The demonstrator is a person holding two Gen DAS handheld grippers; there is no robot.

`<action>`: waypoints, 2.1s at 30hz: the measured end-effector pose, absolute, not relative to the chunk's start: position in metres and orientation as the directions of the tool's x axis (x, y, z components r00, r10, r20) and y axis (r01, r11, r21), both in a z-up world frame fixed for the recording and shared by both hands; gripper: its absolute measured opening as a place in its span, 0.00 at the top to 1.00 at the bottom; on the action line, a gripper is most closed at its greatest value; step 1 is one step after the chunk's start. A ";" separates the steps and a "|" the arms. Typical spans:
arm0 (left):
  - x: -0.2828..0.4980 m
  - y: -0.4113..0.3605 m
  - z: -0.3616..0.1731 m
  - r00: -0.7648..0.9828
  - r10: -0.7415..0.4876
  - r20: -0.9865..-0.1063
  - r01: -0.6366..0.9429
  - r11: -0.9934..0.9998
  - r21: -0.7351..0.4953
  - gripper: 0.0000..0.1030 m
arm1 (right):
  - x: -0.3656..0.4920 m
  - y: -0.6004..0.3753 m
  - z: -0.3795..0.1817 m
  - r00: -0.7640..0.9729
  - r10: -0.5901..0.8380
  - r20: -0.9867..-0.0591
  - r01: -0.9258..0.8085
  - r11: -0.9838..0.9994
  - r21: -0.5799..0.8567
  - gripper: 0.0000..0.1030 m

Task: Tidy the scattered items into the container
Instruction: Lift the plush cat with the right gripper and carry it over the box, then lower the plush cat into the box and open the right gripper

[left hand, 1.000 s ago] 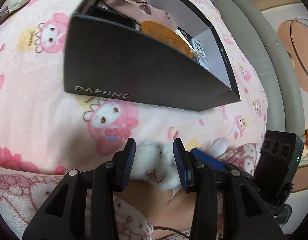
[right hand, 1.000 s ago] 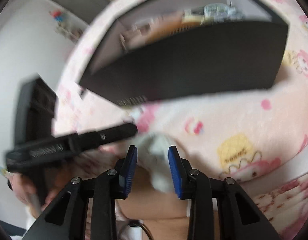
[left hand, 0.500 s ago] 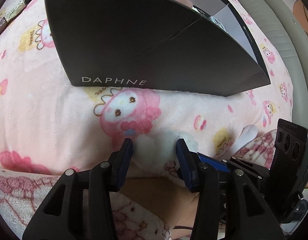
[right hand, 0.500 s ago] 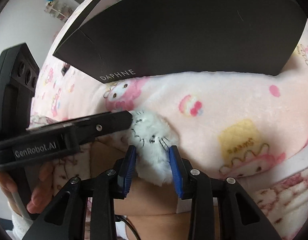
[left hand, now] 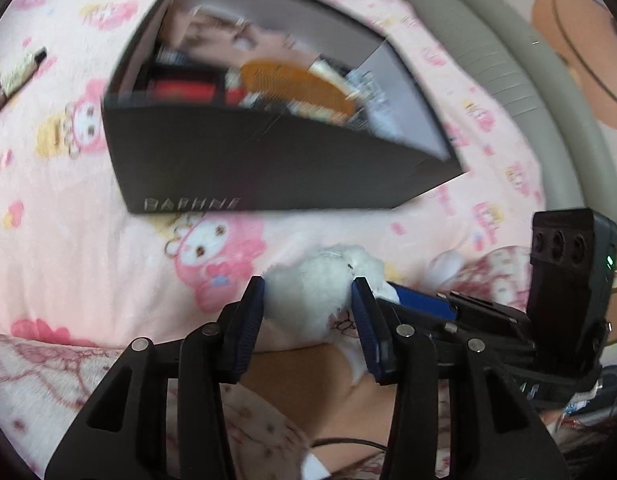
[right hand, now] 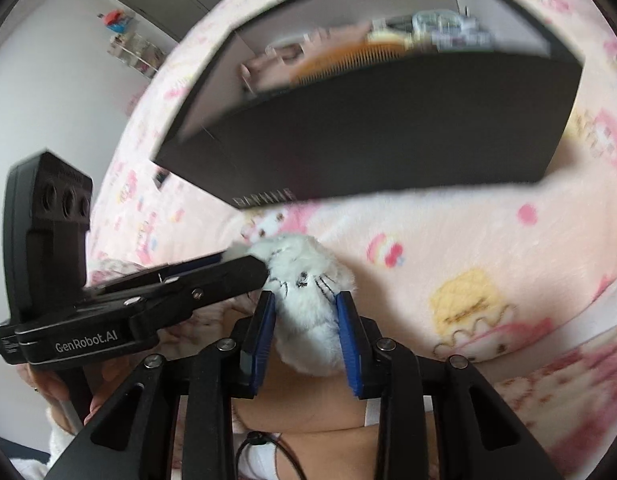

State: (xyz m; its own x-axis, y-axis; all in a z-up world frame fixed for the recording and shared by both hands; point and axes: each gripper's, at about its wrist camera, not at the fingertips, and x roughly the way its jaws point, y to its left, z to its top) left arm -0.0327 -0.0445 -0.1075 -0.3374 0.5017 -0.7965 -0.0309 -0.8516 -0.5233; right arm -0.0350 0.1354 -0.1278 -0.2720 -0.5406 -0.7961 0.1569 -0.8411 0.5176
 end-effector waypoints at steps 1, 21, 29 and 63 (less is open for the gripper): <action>-0.034 -0.041 -0.096 -0.361 0.503 -0.785 -0.054 -0.852 -0.521 0.58 | -0.037 0.138 -0.119 -0.285 -0.549 -0.786 0.157 -0.835 0.527 0.74; -0.269 -0.052 -0.069 -0.429 0.430 -0.795 0.040 -0.870 -0.492 0.59 | -0.280 0.136 -0.063 -0.314 -0.468 -0.826 0.221 -0.882 0.416 0.74; -0.262 -0.071 -0.112 -0.402 0.356 -0.844 0.134 -0.889 -0.438 0.59 | -0.295 0.143 -0.124 -0.205 -0.511 -0.835 0.159 -0.859 0.486 0.75; -0.257 -0.040 -0.111 -0.392 0.411 -0.823 -0.033 -0.900 -0.434 0.71 | -0.286 0.149 -0.114 -0.270 -0.377 -0.886 0.126 -0.926 0.356 0.77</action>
